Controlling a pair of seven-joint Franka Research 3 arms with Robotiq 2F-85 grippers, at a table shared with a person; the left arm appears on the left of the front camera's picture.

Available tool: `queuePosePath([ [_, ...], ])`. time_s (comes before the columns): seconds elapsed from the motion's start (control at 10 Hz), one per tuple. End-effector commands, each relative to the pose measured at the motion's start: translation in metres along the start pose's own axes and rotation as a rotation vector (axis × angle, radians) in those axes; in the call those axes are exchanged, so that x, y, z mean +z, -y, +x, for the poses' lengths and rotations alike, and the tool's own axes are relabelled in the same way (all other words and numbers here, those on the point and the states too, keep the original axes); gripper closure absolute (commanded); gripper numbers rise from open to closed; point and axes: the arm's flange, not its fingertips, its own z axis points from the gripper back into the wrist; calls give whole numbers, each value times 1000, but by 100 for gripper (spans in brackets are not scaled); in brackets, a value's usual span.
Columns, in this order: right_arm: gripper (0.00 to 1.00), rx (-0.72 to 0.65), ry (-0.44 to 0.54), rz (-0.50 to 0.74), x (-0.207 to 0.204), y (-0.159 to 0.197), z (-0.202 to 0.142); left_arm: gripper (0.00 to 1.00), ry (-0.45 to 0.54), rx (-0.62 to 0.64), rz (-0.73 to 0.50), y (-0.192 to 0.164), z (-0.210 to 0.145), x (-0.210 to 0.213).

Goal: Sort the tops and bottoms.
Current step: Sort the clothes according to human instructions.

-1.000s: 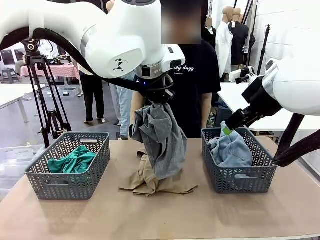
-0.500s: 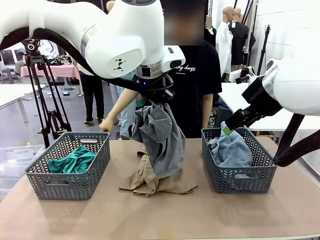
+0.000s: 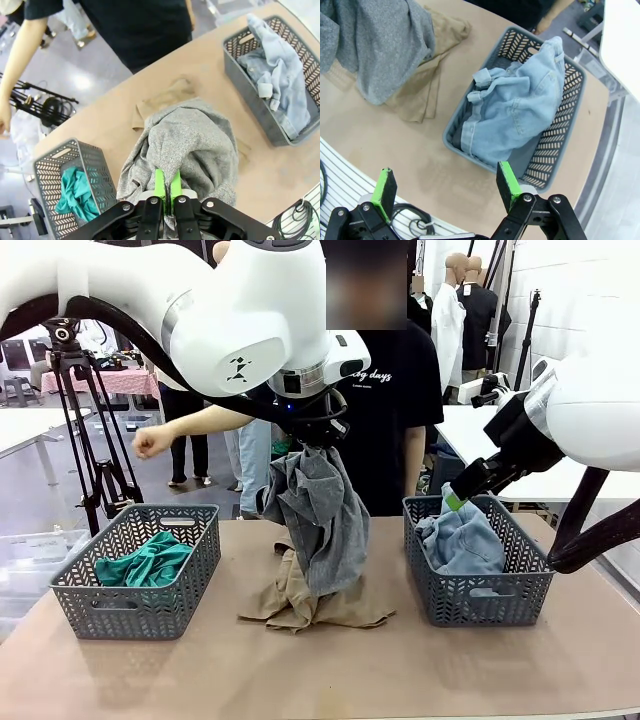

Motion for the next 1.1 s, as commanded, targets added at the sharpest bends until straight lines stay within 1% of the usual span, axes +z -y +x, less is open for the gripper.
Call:
queuePosePath([
  [0.0, 0, 11, -11, -2, -1, 1, -2, 100, -3, -8, -3, -3, 2, 3],
  [1.0, 0, 11, -11, -2, -1, 1, -2, 100, -3, -8, -3, -3, 2, 3],
])
